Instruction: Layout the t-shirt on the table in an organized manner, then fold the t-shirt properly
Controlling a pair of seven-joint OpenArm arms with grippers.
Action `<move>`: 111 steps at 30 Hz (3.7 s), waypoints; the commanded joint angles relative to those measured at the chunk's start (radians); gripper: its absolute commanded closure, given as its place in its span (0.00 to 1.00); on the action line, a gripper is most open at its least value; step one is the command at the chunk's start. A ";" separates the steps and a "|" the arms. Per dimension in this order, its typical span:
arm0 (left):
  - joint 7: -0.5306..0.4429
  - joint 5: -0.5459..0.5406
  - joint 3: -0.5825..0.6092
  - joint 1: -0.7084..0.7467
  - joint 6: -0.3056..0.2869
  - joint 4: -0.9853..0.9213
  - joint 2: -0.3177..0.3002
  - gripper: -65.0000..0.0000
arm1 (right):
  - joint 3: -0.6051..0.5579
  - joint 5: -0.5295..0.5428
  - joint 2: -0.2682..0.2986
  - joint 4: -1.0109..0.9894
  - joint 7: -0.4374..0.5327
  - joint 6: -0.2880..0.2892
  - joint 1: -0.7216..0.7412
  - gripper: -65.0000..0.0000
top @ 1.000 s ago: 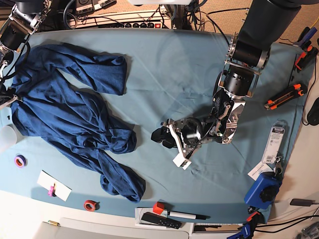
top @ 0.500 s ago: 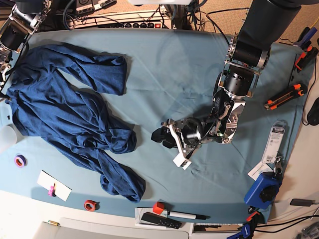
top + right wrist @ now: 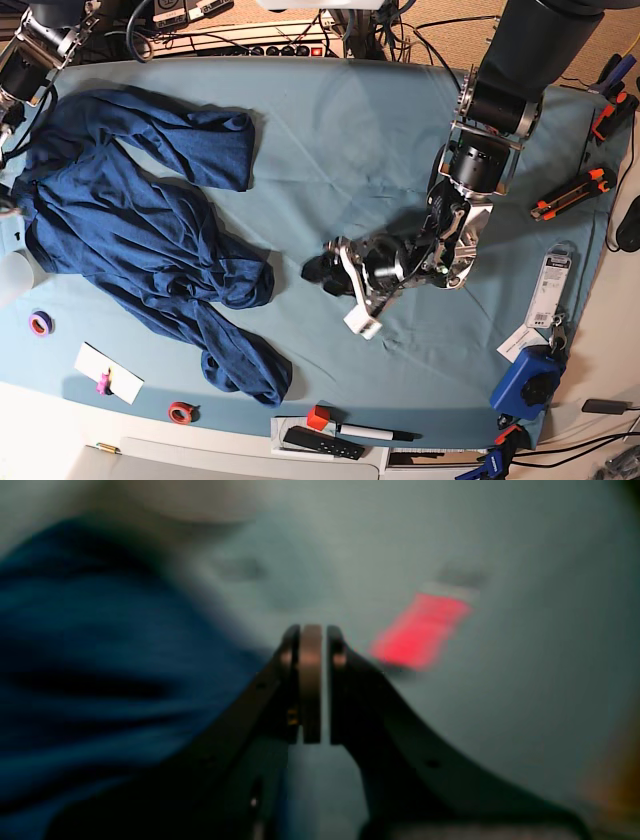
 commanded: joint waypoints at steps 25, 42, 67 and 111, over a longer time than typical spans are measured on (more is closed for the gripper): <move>-0.128 0.307 0.166 -0.074 0.053 0.025 0.174 0.55 | 0.003 0.204 -0.225 0.018 -0.017 0.281 0.016 0.96; -0.307 0.403 0.173 -0.077 0.001 0.053 0.204 0.58 | 0.003 0.158 -0.225 0.018 0.018 0.245 0.016 0.96; -0.303 0.659 0.527 -0.150 0.274 0.078 0.207 0.58 | 0.003 0.159 -0.225 0.018 0.018 0.243 0.016 0.96; -0.364 0.716 0.527 -0.055 0.464 0.077 0.204 0.73 | 0.003 0.158 -0.225 0.018 0.021 0.243 0.016 0.96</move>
